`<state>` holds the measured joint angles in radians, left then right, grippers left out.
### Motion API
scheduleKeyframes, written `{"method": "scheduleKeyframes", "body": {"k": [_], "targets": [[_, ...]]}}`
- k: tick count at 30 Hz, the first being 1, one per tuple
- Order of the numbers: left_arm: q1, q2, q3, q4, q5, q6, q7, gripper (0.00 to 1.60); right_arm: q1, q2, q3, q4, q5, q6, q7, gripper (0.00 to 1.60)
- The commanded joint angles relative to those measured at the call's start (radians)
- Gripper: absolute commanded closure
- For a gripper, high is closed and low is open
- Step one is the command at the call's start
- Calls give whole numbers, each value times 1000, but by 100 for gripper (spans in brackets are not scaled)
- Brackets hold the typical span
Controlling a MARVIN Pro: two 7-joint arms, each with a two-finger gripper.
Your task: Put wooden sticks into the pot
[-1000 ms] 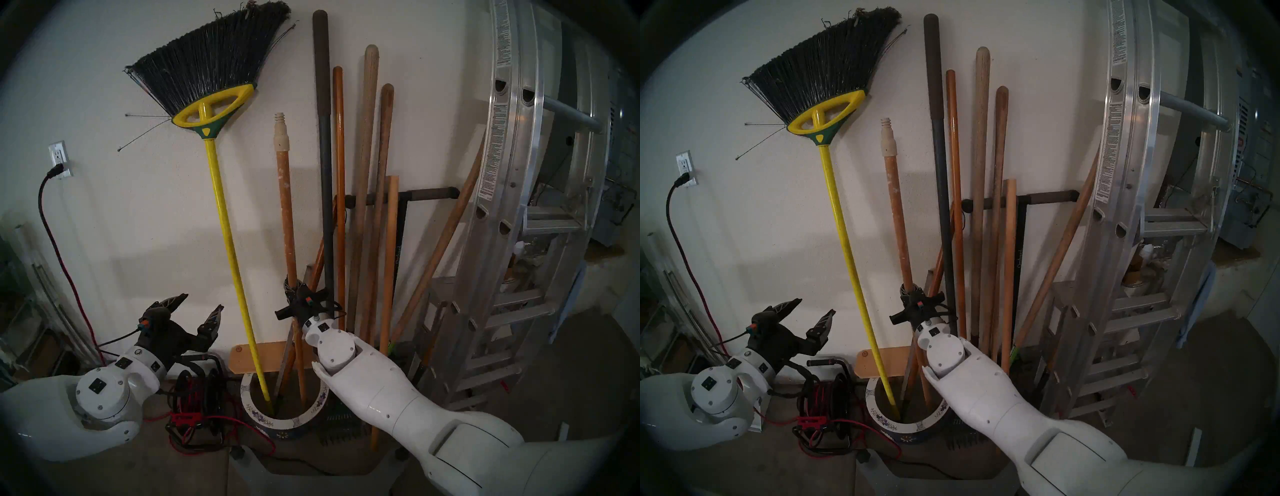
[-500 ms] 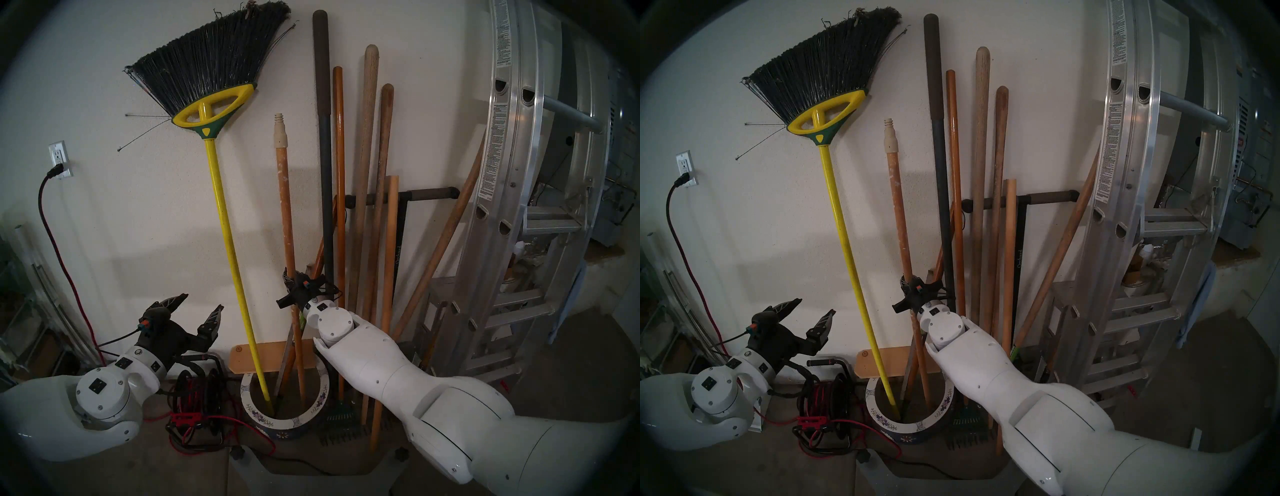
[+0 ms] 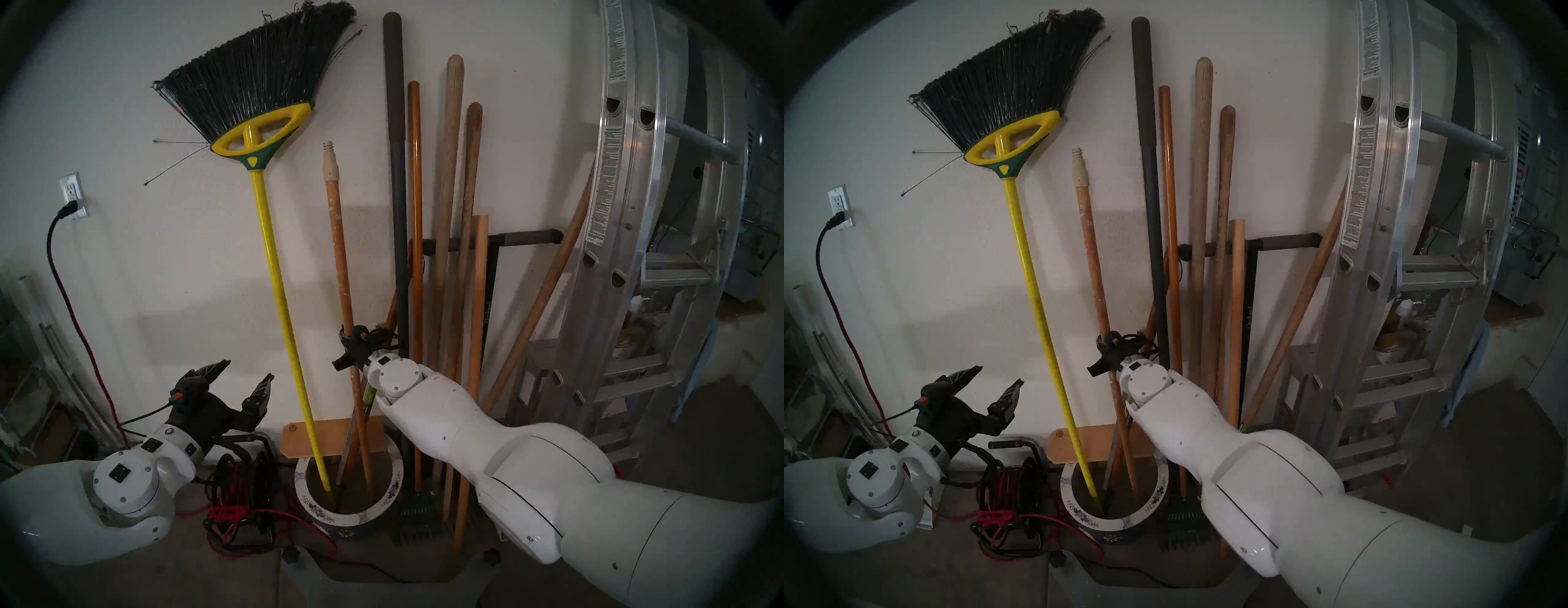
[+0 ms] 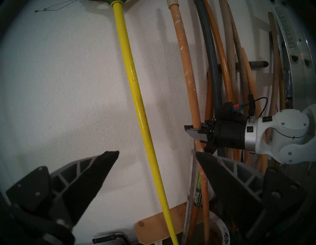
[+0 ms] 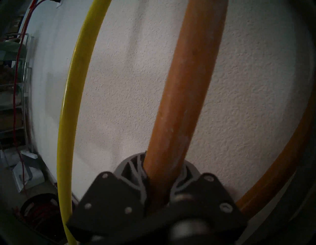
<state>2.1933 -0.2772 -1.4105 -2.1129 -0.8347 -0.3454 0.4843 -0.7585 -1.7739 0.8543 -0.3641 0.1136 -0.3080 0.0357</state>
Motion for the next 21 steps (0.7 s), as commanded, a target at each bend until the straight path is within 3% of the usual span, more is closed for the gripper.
{"method": "scheduleKeyframes", "body": {"k": [1,3,4,6,7,14,21], "targets": [[1,0,0,-3,0,-1,-2,0,64,-50,2,63,1,-4,4,160],[1,0,0,-4,0,-1,-2,0,72,-59,7,81,5,-8,-2,160],[1,0,0,-4,0,-1,-2,0,76,-61,8,87,5,-11,0,105],[1,0,0,-4,0,-1,-2,0,76,-65,14,100,8,-27,-6,105],[1,0,0,-4,0,-1,-2,0,76,-65,14,107,8,-35,-6,0],[2,1,0,-4,-1,-1,-2,0,55,-70,33,136,13,-152,-43,0],[3,1,-1,-4,-2,-2,-3,0,-48,-37,35,26,0,-267,-117,0]]}}
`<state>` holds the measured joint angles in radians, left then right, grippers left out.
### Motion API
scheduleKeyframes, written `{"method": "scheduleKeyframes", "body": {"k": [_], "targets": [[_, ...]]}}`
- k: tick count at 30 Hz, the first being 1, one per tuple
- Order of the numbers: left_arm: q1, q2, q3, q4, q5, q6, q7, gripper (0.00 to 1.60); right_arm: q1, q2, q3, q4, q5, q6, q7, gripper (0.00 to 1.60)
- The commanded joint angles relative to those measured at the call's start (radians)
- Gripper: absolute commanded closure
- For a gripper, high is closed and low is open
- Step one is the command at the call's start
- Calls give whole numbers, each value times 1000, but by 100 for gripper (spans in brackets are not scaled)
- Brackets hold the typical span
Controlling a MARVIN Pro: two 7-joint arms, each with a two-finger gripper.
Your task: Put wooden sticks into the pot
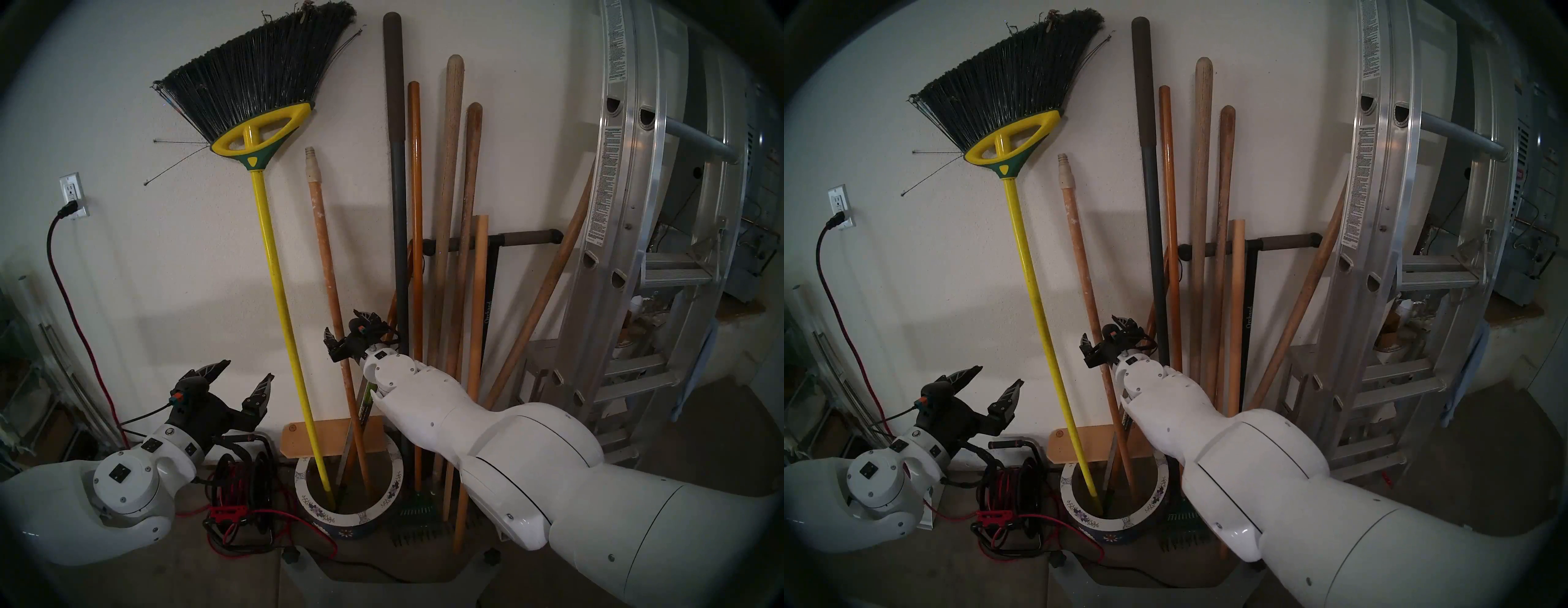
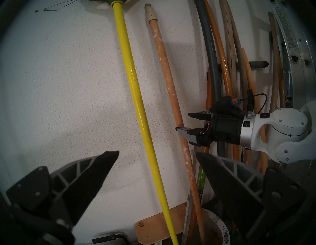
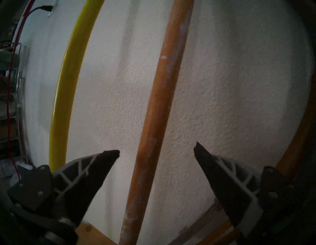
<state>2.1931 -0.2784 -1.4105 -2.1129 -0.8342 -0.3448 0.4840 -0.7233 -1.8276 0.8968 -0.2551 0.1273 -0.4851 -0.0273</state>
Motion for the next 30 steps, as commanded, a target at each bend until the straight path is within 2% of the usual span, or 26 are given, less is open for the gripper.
{"method": "scheduleKeyframes", "body": {"k": [1,16,30], "targets": [[3,2,-2,-4,-2,-2,-3,0,-100,24,-12,-100,-19,-132,-60,0],[1,0,0,-3,0,-1,-2,0,-241,110,-28,-315,-81,-250,-187,0],[0,-1,0,-3,1,0,-1,0,-388,238,-16,-489,-133,-278,-292,0]]}}
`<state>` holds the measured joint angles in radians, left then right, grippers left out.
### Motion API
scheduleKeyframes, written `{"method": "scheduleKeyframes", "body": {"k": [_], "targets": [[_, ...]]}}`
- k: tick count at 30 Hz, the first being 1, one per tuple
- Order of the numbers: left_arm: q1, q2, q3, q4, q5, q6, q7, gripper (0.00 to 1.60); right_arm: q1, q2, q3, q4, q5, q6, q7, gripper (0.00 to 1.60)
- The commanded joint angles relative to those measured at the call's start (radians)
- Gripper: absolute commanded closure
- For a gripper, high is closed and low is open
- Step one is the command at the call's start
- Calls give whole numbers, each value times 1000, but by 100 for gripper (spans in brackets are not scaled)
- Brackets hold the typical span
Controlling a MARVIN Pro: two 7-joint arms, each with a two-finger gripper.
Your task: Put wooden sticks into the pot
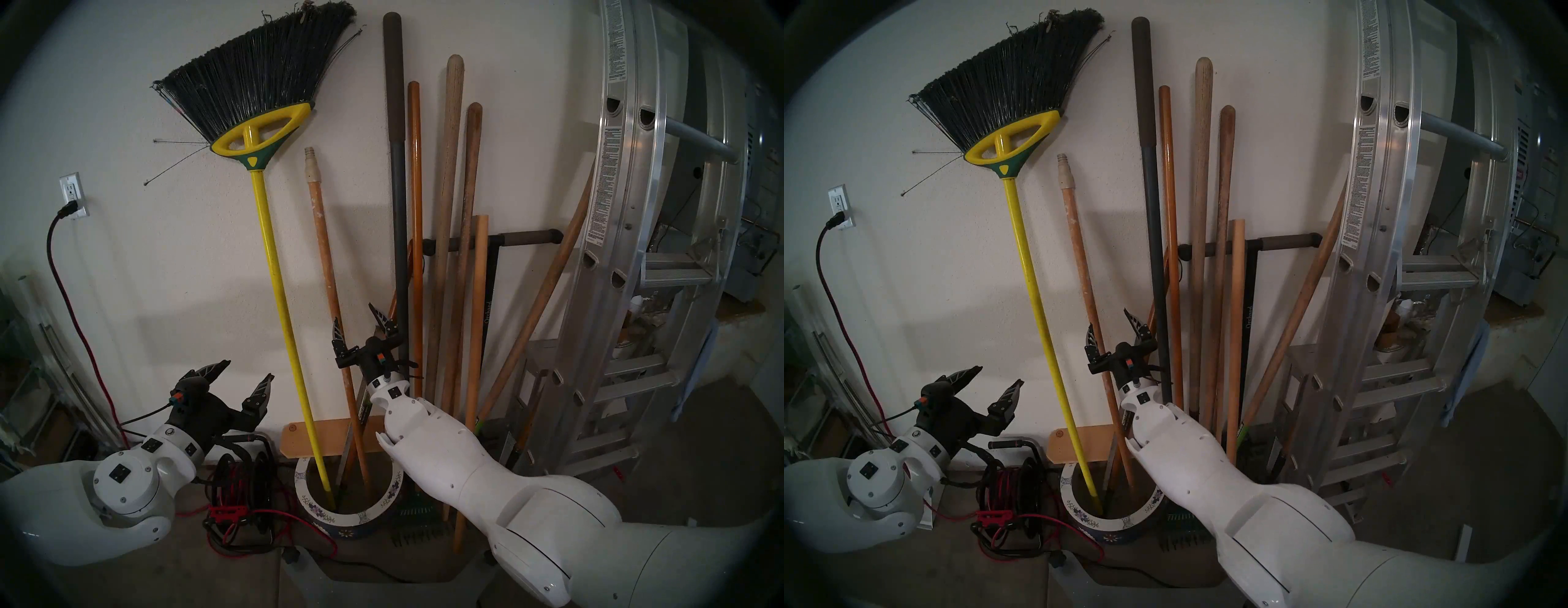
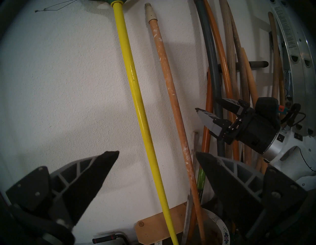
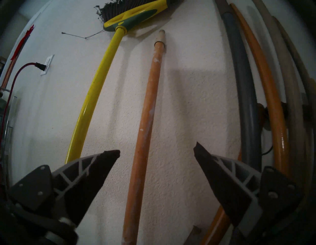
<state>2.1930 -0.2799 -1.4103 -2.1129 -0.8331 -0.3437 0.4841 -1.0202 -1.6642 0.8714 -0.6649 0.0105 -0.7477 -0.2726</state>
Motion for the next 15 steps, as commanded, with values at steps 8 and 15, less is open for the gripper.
{"method": "scheduleKeyframes", "body": {"k": [8,15], "targets": [[0,0,0,-3,1,0,-1,0,-179,151,28,-181,-43,-26,-100,0],[0,-1,0,-3,1,0,-1,0,-267,221,47,-256,-61,-17,-141,0]]}}
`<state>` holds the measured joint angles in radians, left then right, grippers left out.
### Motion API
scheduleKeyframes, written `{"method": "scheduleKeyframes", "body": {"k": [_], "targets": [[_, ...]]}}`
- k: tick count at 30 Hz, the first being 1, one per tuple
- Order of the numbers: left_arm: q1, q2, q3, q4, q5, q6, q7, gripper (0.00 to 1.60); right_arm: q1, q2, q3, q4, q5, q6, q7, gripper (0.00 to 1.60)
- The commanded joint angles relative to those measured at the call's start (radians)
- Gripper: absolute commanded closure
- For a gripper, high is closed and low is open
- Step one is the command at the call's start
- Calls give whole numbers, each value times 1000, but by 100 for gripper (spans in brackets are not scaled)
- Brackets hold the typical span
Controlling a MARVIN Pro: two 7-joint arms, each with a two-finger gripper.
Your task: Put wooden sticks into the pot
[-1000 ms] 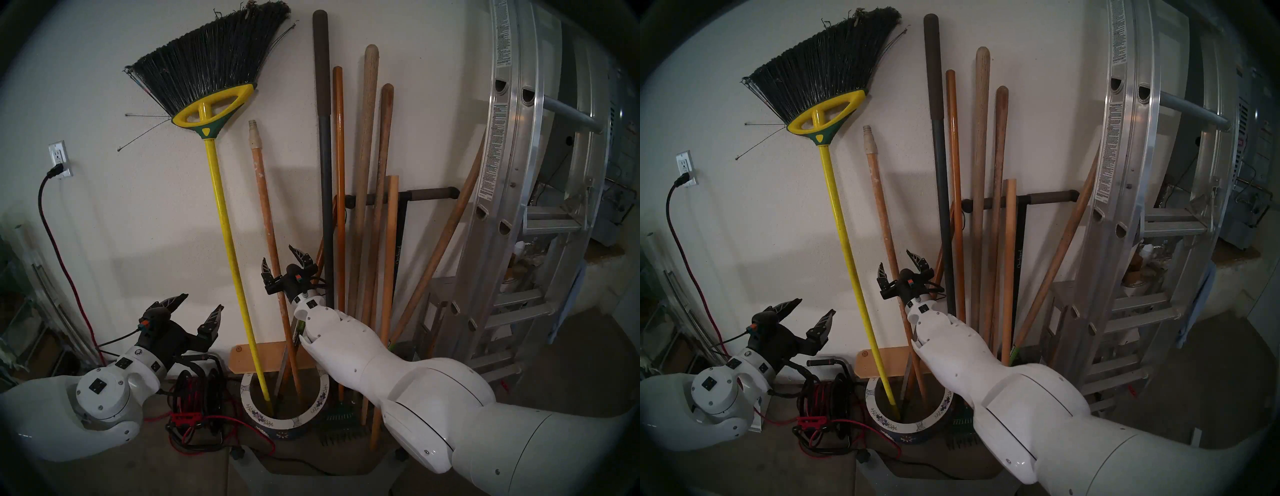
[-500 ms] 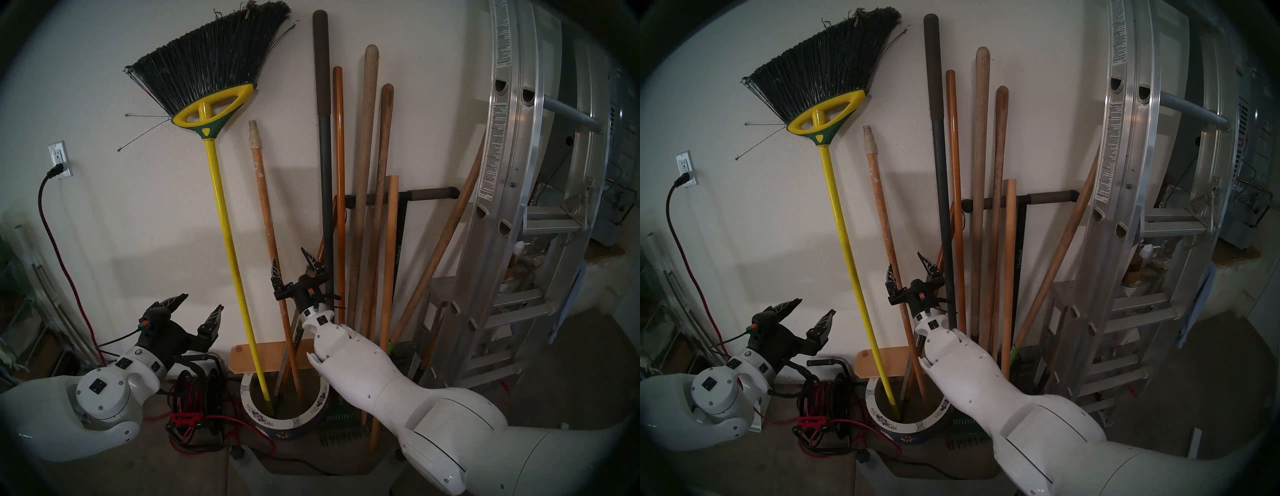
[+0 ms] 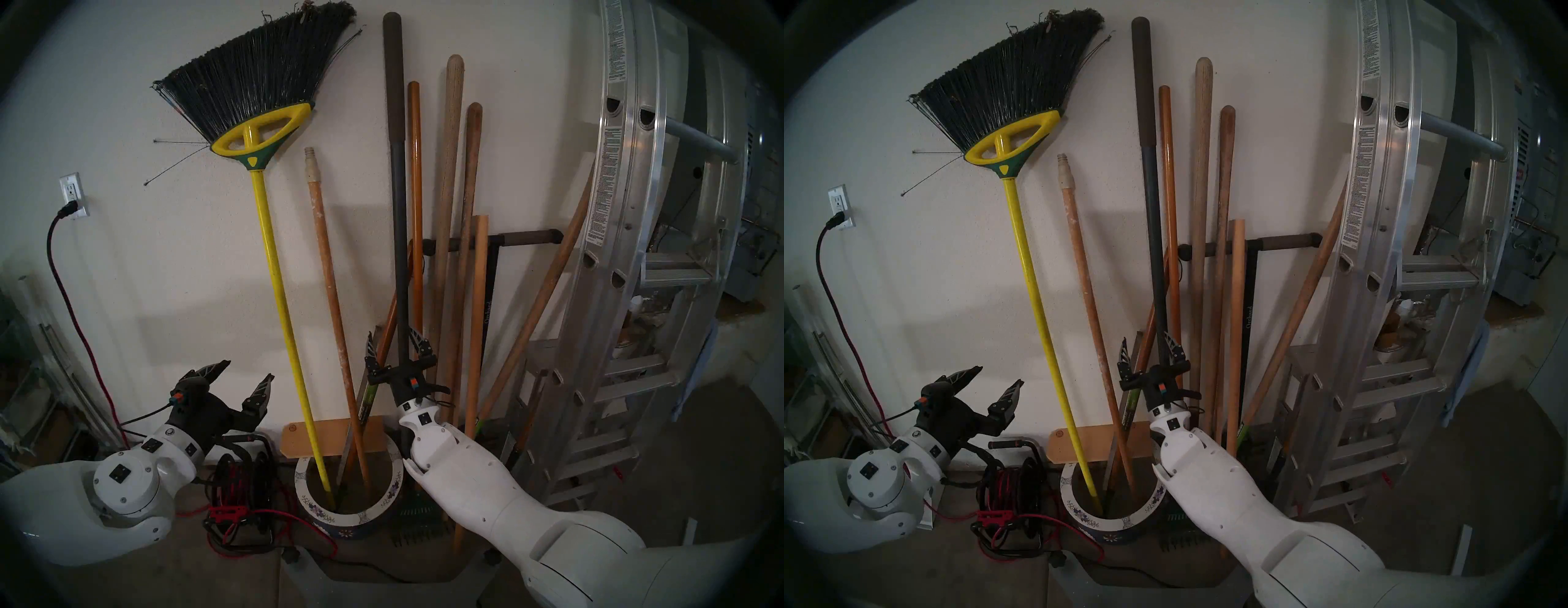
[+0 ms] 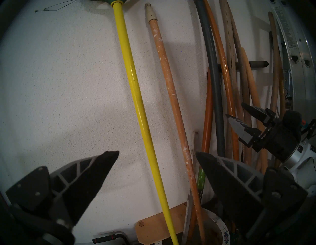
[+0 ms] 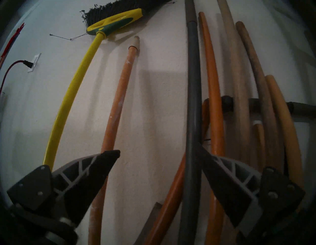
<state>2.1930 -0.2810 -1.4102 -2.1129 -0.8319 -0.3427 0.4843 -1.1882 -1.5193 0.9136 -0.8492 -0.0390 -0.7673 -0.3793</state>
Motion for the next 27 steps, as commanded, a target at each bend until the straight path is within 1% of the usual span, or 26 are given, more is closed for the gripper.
{"method": "scheduleKeyframes", "body": {"k": [1,2,5,6,7,8,9,10,15,23,27], "targets": [[0,0,0,-3,0,-1,-1,0,-120,88,8,-96,-16,3,-42,0],[0,0,0,-3,0,-1,-1,0,-118,96,4,-100,-18,2,-48,0],[0,0,0,-3,0,0,-1,0,-160,125,10,-143,-22,9,-63,0],[0,0,0,-3,0,0,-1,0,-196,156,14,-177,-23,23,-74,0],[0,0,0,-3,0,0,-1,0,-205,166,18,-186,-19,33,-76,0],[0,0,0,-3,0,0,-1,0,-229,179,25,-216,-22,38,-80,0],[0,0,0,-3,0,0,-1,0,-230,189,22,-228,-22,43,-86,0],[0,-1,0,-3,1,0,-1,0,-241,199,27,-231,-17,63,-80,0],[0,-1,0,-3,1,0,-1,0,-298,249,54,-316,-17,108,-91,0],[0,-1,0,-3,1,1,-2,0,-369,337,91,-437,11,202,-75,0],[0,-1,-1,-3,1,1,-2,0,-405,382,105,-503,45,266,-48,0]]}}
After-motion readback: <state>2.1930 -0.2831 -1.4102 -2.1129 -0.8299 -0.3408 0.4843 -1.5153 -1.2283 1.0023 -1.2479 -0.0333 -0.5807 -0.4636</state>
